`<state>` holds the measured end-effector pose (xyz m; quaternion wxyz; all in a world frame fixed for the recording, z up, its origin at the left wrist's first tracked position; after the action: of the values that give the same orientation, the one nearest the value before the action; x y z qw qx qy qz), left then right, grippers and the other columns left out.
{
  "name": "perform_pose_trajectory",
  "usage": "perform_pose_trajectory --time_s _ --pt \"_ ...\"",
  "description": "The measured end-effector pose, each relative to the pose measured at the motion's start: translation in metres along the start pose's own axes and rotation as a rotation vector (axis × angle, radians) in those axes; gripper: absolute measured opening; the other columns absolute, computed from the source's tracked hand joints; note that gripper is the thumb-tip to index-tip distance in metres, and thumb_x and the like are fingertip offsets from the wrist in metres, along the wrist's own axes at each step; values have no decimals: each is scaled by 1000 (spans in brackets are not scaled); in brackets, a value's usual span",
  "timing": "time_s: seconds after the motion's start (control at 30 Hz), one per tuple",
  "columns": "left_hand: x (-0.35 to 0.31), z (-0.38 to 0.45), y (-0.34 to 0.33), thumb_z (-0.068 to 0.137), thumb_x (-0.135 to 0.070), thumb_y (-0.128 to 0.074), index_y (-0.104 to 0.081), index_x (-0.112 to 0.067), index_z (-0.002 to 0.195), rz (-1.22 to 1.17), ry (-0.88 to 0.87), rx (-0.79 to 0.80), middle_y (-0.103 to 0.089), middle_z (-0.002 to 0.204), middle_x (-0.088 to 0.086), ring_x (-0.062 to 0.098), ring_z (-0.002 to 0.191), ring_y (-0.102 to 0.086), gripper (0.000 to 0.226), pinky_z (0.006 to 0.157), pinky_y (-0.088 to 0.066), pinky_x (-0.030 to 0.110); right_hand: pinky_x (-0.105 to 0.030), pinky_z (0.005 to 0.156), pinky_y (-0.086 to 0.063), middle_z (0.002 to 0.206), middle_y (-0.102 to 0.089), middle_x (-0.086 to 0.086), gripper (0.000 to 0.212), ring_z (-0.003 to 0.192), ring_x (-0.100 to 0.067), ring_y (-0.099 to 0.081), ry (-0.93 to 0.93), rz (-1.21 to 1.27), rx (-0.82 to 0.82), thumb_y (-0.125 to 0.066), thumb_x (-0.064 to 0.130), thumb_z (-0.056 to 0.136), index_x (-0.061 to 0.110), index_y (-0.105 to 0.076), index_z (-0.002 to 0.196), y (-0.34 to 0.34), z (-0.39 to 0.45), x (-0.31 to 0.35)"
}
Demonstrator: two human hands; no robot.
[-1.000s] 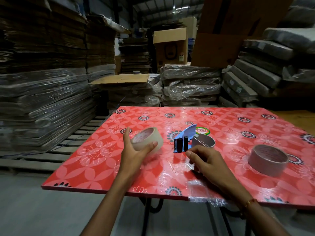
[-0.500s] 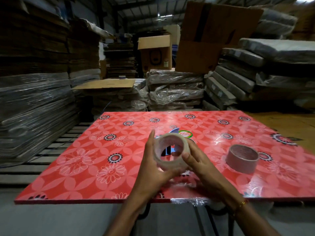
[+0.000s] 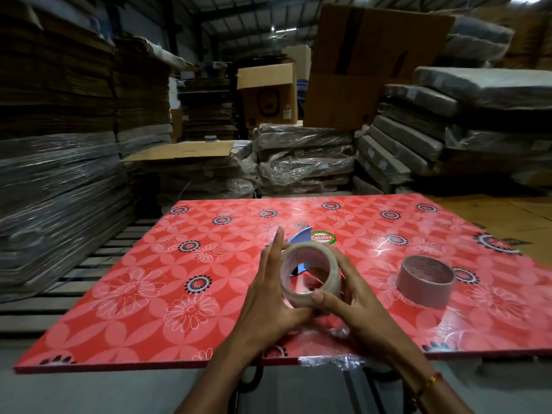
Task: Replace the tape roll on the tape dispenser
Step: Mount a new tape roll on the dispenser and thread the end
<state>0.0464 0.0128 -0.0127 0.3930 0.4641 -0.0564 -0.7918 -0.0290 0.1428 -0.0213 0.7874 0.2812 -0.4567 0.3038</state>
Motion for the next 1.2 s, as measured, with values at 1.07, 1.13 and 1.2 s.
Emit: perform_pose_trajectory --time_s 1.07,1.13,1.2 --pt "26 0 6 52 -55 -85 -10 -41 155 -295 176 -119 -60 116 -17 0 105 -64 128 82 -53 17 -24 91 -56 123 -72 12 40 116 -7 -66 18 -101 -236 -55 22 89 29 -65 127 14 -3 -12" --pt "25 0 7 50 -58 -86 -11 -42 154 -261 164 -123 -59 114 -21 0 108 -63 130 87 -53 18 -15 82 -55 120 -71 19 40 113 -2 -66 56 -147 -258 -58 21 88 35 -63 125 14 -5 -11" --pt "24 0 8 49 -58 -86 -13 -43 154 -251 161 -121 -57 116 -19 1 109 -63 129 89 -53 20 -14 81 -55 119 -71 20 41 112 0 -66 71 -156 -244 -62 22 88 32 -62 128 12 -6 -10"
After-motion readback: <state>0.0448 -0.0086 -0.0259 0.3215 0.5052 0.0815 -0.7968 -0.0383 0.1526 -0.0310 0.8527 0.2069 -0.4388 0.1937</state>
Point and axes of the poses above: each hand's wrist, its own z-axis towards the middle knuckle, its own y-axis out of the back of the hand, x = y × z, the point moved 6 cm from there along z, towards the middle knuckle
